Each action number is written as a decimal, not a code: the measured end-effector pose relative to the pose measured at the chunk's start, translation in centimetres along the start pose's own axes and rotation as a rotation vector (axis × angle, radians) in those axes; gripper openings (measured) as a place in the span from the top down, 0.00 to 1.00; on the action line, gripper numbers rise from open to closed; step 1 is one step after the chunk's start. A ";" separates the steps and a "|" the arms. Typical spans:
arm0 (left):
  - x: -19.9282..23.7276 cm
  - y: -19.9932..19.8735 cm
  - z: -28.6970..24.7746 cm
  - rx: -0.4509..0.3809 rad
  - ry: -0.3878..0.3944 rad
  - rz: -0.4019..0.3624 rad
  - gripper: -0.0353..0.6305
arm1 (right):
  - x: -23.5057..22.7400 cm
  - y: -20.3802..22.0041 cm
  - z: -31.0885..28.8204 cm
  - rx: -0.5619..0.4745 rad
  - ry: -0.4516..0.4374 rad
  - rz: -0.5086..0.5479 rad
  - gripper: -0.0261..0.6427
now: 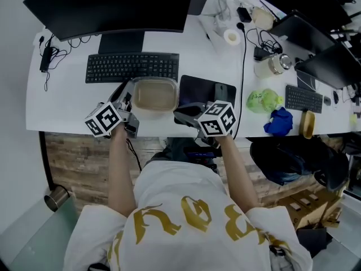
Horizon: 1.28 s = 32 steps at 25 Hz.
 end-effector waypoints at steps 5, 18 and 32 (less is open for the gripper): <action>-1.7 -0.8 1.1 -0.018 0.022 -0.010 0.86 | 1.5 -0.5 1.0 -0.035 -0.014 0.019 0.92; -4.5 -1.7 4.0 -0.059 0.084 -0.040 0.86 | 4.2 -0.5 2.2 -0.065 -0.021 0.043 0.92; -5.5 -1.6 5.0 -0.080 0.103 -0.050 0.86 | 5.6 0.0 3.1 -0.097 -0.012 0.049 0.92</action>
Point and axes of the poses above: the fingertips, and each gripper's own axes: z backward along the fingers, x to its left, y out of its underside, the point moved 2 cm from there along z, backward along the fingers, and after that the axes turned 5 degrees about -y, right-handed, at the moved point
